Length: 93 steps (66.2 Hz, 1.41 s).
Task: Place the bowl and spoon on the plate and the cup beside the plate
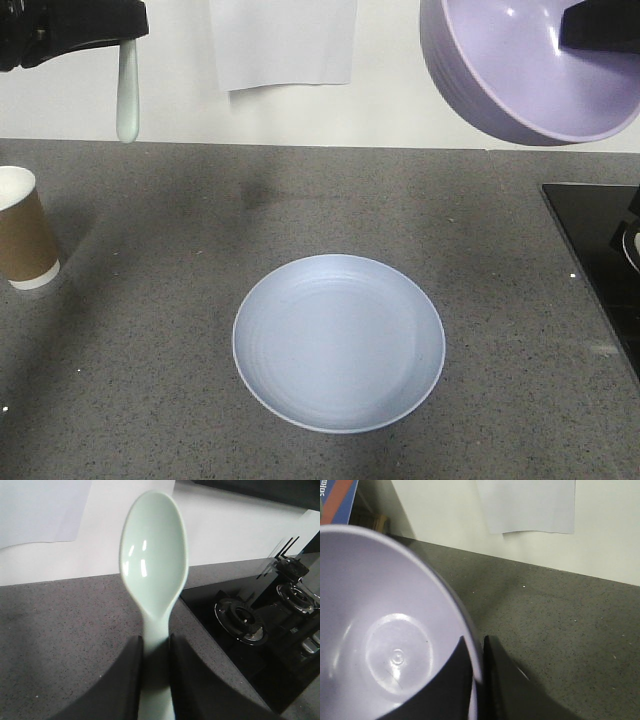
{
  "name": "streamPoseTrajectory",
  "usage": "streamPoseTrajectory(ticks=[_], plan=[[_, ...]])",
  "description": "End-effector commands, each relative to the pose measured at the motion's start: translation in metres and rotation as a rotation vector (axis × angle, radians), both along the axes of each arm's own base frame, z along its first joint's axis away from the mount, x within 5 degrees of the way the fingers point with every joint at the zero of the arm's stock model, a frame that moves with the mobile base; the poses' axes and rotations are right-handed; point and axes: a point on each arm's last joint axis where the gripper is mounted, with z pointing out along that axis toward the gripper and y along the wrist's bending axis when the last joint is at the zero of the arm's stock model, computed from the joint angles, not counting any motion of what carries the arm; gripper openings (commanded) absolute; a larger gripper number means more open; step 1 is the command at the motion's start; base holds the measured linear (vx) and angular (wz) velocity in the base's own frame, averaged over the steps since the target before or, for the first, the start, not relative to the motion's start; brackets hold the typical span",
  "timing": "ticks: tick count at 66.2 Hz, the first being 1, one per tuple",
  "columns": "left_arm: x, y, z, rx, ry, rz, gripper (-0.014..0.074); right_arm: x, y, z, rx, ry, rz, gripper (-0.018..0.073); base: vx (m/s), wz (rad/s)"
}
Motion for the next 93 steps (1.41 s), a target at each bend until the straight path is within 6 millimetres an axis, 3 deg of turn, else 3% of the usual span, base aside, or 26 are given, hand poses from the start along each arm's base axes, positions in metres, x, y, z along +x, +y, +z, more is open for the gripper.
streamPoseTrajectory(ticks=[1, 93], plan=[[-0.0101, 0.0013, 0.0201, -0.07, -0.07, 0.017, -0.0006, -0.0081, 0.0009, 0.0183, 0.051, -0.094, -0.015, -0.0011, 0.0, 0.0], [-0.0101, 0.0013, 0.0201, -0.07, -0.07, 0.017, -0.0006, -0.0081, 0.0009, 0.0183, 0.051, -0.094, -0.015, -0.001, 0.0, 0.0]])
